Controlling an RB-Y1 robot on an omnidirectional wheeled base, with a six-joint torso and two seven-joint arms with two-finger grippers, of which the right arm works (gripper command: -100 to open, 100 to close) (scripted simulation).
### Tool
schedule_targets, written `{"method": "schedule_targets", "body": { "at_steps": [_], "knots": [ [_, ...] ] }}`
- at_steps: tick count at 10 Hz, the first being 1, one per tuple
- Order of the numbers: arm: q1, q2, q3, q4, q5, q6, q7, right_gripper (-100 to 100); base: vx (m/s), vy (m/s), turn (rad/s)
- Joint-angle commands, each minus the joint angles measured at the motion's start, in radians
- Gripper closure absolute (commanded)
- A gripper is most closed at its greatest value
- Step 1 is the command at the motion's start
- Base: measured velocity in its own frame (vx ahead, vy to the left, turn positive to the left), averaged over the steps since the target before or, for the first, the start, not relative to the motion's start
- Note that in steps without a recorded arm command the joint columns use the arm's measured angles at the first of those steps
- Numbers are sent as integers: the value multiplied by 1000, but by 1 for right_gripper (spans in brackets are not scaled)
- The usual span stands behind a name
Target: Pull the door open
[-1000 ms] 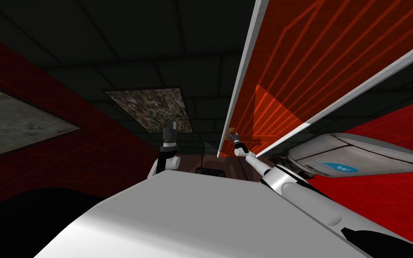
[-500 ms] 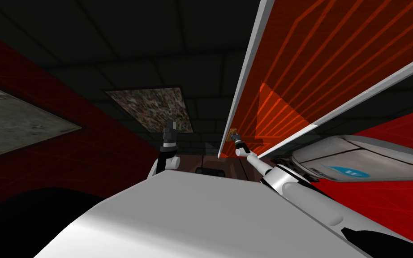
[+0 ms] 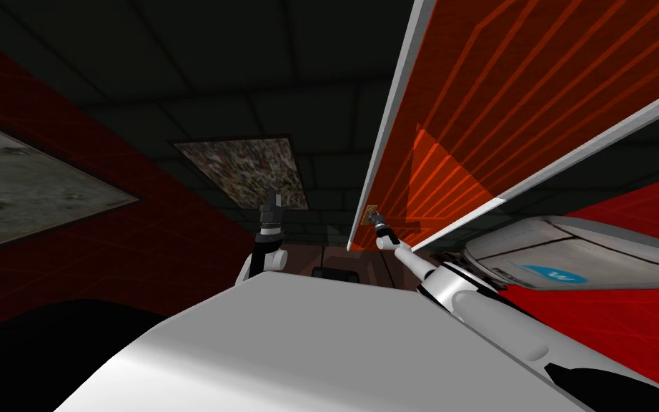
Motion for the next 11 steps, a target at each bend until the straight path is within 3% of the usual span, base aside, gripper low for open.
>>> {"method": "schedule_targets", "body": {
  "at_steps": [1,9,10,11],
  "knots": [
    [5,-10,25,-16,3,-1,-15,100,-144,-97,74],
    [6,-74,145,-80,17,-22,-102,100,-177,-117,67],
    [6,-67,135,-77,15,-17,-91,100,-92,-60,31],
    [7,-83,169,-90,21,-30,-114,100,-113,-54,54]
  ]
}}
